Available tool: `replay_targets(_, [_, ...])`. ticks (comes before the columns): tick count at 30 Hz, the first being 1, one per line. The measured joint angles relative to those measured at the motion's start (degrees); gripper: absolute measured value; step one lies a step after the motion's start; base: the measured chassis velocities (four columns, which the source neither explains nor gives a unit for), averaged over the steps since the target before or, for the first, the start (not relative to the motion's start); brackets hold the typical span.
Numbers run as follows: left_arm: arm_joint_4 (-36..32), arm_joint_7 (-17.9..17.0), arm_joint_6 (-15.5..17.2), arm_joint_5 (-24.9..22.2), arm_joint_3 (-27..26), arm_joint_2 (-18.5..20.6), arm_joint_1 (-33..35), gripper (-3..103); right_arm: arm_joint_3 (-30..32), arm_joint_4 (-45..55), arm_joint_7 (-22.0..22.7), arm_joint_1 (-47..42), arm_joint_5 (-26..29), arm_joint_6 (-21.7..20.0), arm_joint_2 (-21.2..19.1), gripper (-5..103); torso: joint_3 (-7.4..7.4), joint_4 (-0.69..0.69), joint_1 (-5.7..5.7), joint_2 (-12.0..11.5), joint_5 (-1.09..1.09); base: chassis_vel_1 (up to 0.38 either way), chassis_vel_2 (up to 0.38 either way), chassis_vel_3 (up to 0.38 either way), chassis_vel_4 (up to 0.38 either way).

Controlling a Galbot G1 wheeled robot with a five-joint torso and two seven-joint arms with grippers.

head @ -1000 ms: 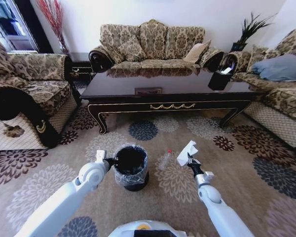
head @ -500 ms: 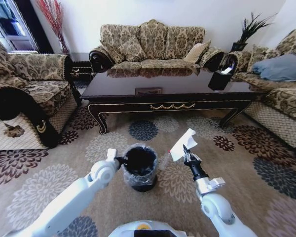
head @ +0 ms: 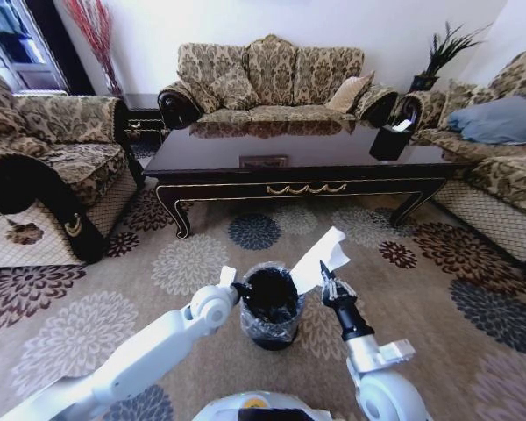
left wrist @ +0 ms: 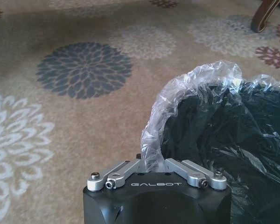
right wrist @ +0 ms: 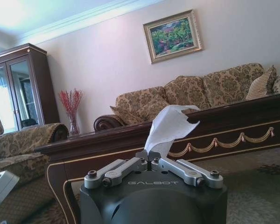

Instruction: Move to the front of the table and pick up the trash from the floor, then place it into the trash bin.

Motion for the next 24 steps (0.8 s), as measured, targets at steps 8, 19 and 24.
replay_targets(8, [-1.1, -0.2, 0.0, -0.6, -0.2, 0.4, 0.5, 3, -1.5, -2.5, -2.2, -1.6, -4.3, 1.3, 0.6, 8, 0.0, 0.01, 0.0, 0.0, 0.01, 0.0, 0.0, 0.0, 0.0])
replay_targets(19, [-2.5, -0.1, 0.0, 0.4, -1.2, 1.1, 2.7, 3, -2.6, -3.2, -2.7, -2.5, -5.3, 1.3, 0.6, 51, 0.0, 0.0, 0.0, 0.0, 0.0, 0.0, 0.0, 0.0, 0.0])
replay_targets(24, [-2.0, -0.2, 0.0, 0.5, -1.5, 0.9, 2.8, 3, -1.1, -3.2, -6.6, -3.3, -11.2, 1.8, -0.3, 67, 0.0, 0.01, 0.0, 0.0, 0.0, 0.0, 0.0, 0.0, 0.0])
